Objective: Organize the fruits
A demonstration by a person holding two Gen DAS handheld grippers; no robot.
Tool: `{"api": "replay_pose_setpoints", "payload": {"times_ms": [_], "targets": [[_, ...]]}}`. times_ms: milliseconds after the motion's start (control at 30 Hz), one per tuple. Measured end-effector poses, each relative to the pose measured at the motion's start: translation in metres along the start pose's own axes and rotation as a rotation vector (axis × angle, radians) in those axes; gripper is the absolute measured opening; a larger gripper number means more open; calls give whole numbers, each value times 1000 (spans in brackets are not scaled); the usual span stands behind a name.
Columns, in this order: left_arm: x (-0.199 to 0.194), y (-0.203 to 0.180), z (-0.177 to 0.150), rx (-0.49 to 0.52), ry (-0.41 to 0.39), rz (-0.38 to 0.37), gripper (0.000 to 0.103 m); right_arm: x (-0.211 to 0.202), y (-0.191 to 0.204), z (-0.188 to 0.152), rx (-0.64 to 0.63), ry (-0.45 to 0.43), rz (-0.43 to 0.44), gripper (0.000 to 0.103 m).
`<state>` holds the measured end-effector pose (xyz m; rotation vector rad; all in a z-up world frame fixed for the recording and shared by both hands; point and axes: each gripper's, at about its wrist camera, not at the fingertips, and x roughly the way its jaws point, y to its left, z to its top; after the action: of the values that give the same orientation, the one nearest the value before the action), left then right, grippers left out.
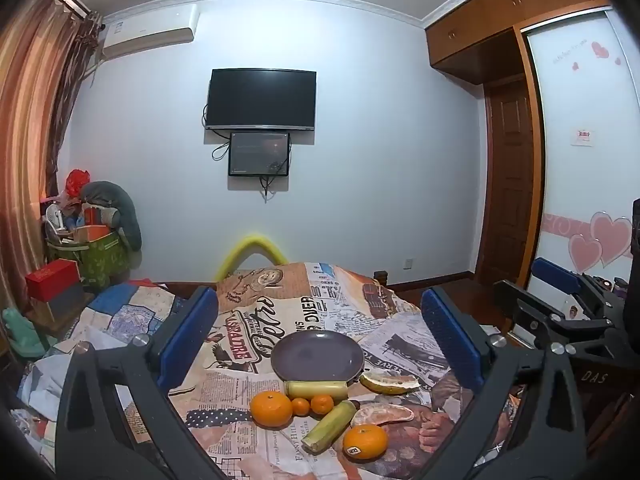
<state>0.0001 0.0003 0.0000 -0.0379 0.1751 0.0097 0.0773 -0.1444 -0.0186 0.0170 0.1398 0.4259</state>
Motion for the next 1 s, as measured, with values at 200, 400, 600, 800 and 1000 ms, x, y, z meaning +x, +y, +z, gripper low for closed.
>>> {"api": "replay_pose_setpoints", "payload": {"times_ms": [200, 400, 600, 800, 1000], "targets": [[6, -15, 1, 49, 14, 5, 103, 0, 0, 0, 2, -10, 3, 103], [-3, -4, -1, 10, -14, -13, 103, 2, 1, 0, 0, -6, 3, 103], [0, -1, -2, -4, -6, -15, 103, -2, 0, 1, 2, -8, -2, 103], [2, 1, -2, -3, -3, -13, 103, -3, 0, 1, 9, -9, -3, 103], [3, 1, -3, -2, 0, -13, 103, -2, -1, 1, 15, -8, 0, 103]]}}
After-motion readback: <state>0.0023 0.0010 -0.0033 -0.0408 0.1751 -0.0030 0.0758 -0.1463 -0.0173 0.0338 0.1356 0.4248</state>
